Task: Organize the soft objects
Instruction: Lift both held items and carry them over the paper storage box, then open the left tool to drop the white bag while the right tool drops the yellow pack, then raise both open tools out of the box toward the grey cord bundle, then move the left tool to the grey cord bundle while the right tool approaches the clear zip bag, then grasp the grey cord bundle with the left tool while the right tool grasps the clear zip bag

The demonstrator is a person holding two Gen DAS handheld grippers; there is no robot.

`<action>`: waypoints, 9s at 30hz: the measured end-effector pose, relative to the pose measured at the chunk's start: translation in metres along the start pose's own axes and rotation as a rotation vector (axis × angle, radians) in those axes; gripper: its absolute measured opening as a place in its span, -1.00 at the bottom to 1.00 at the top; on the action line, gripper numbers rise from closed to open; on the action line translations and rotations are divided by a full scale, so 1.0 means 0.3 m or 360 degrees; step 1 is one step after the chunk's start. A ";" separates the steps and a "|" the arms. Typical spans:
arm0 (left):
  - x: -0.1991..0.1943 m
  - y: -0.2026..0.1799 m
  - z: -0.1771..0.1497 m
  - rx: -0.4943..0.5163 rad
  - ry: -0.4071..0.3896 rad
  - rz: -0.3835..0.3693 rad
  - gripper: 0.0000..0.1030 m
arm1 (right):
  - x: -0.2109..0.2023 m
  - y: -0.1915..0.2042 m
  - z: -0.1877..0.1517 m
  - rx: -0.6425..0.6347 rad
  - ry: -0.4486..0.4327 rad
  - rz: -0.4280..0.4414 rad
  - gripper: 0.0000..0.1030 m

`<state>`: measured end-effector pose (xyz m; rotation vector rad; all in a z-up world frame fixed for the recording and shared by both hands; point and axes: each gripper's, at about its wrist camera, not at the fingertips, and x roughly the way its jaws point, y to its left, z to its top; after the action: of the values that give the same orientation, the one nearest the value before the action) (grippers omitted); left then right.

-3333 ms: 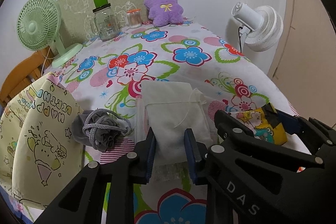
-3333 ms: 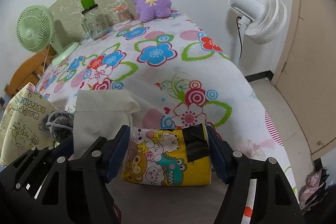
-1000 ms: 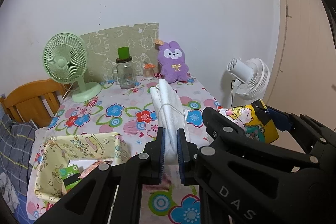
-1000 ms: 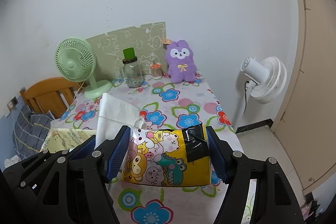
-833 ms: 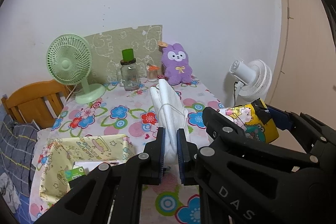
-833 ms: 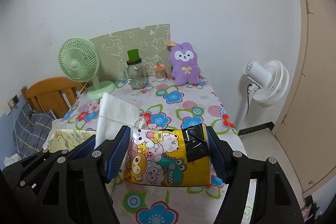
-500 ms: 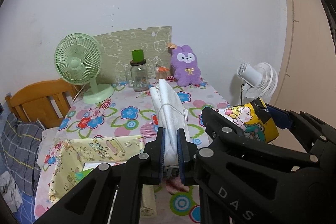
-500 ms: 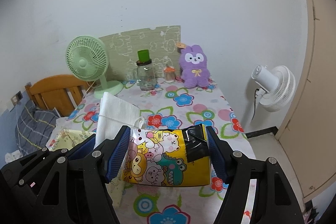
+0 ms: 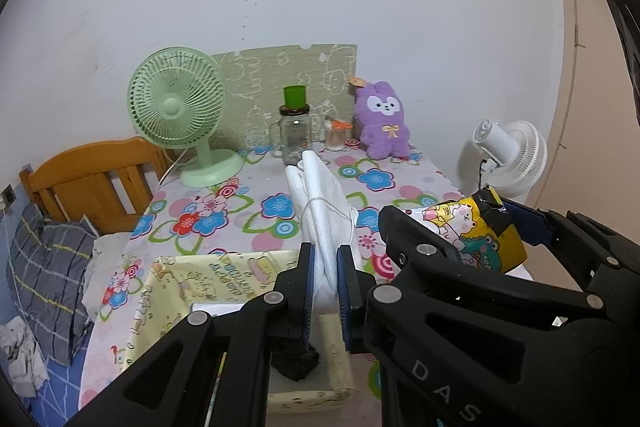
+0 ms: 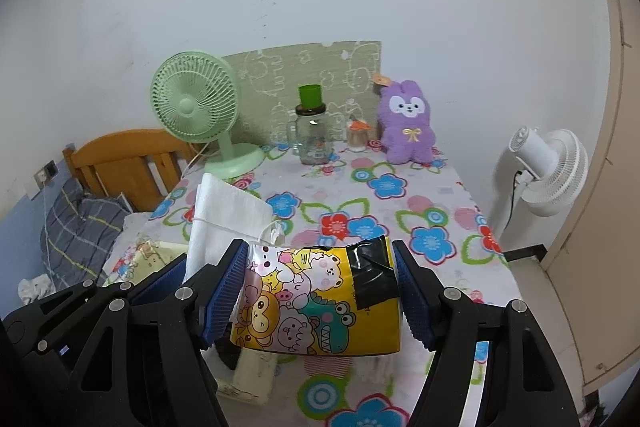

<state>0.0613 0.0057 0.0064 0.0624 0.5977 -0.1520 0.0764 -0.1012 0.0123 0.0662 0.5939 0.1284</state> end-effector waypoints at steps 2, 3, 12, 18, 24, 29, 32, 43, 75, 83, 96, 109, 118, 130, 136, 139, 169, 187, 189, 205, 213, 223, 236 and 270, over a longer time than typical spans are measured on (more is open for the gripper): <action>0.002 0.017 -0.002 -0.0008 0.0004 0.0010 -0.83 | 0.011 0.024 0.000 -0.0010 0.0006 0.0013 0.42; 0.003 0.030 -0.005 -0.0012 0.0008 0.0017 -0.83 | 0.015 0.036 0.000 -0.0015 0.0007 0.0019 0.42; 0.022 0.133 -0.029 -0.0057 0.0041 0.0090 -0.83 | 0.077 0.139 -0.003 -0.0072 0.0042 0.0082 0.42; 0.041 0.187 -0.049 -0.0074 0.0065 0.0132 -0.83 | 0.121 0.196 -0.008 -0.0101 0.0075 0.0116 0.42; 0.070 0.245 -0.077 -0.0109 0.0107 0.0178 -0.83 | 0.173 0.248 -0.019 -0.0127 0.0123 0.0127 0.42; 0.097 0.290 -0.100 -0.0123 0.0152 0.0205 -0.83 | 0.226 0.293 -0.036 -0.0144 0.0173 0.0148 0.42; 0.120 0.317 -0.113 -0.0130 0.0189 0.0219 -0.82 | 0.260 0.316 -0.047 -0.0150 0.0207 0.0165 0.42; 0.184 0.405 -0.149 -0.0163 0.0289 0.0294 -0.73 | 0.350 0.392 -0.082 -0.0175 0.0322 0.0263 0.42; 0.181 0.375 -0.135 -0.0206 0.0306 0.0234 0.67 | 0.363 0.385 -0.061 -0.0281 0.0265 0.0253 0.85; 0.130 0.327 -0.116 -0.0197 0.0251 0.0249 0.77 | 0.302 0.349 -0.043 -0.0258 0.0224 0.0256 0.86; 0.061 0.250 -0.080 -0.0204 0.0185 0.0238 0.79 | 0.200 0.278 -0.017 -0.0223 0.0174 0.0210 0.87; 0.000 0.146 -0.048 -0.0184 0.0110 0.0212 0.79 | 0.100 0.175 0.003 -0.0187 0.0103 0.0178 0.87; -0.022 0.072 -0.034 -0.0173 0.0073 0.0184 0.79 | 0.046 0.104 0.014 -0.0169 0.0070 0.0138 0.87; -0.032 -0.023 -0.018 -0.0160 0.0043 0.0140 0.81 | 0.003 0.005 0.017 -0.0143 0.0038 0.0090 0.87; -0.026 -0.066 -0.020 -0.0155 0.0044 0.0128 0.82 | -0.011 -0.037 0.005 -0.0129 0.0032 0.0069 0.87; -0.025 -0.089 -0.024 -0.0147 0.0037 0.0129 0.83 | -0.017 -0.062 -0.004 -0.0118 0.0027 0.0064 0.87; 0.144 -0.277 -0.190 -0.0154 0.0168 0.0092 0.84 | 0.076 -0.266 -0.185 -0.0080 0.0049 0.0035 0.87; 0.236 -0.299 -0.294 -0.0151 0.0323 0.0119 0.82 | 0.200 -0.303 -0.307 -0.0102 0.0242 0.0073 0.86; 0.247 -0.298 -0.304 -0.0142 0.0346 0.0125 0.80 | 0.210 -0.302 -0.316 -0.0110 0.0257 0.0078 0.86; 0.334 -0.278 -0.377 -0.0077 0.0549 0.0115 0.33 | 0.338 -0.279 -0.383 -0.0170 0.0452 0.0172 0.56; 0.349 -0.275 -0.382 -0.0110 0.0574 0.0110 0.34 | 0.390 -0.274 -0.395 -0.0129 0.0566 0.0292 0.10; 0.358 -0.308 -0.375 -0.0106 0.0549 0.0149 0.34 | 0.379 -0.304 -0.398 -0.0146 0.0561 0.0248 -0.57; 0.392 -0.368 -0.334 -0.0164 0.0515 0.0206 0.34 | 0.336 -0.412 -0.367 -0.0123 0.0467 0.0106 -0.63; 0.581 -0.295 -0.229 -0.0317 0.0526 0.0388 0.31 | 0.518 -0.415 -0.230 -0.0176 0.0497 0.0180 -0.63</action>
<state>0.1512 -0.0962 -0.1501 -0.0337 0.9258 0.1583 0.1779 -0.2009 -0.1431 -0.0282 0.8939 0.2844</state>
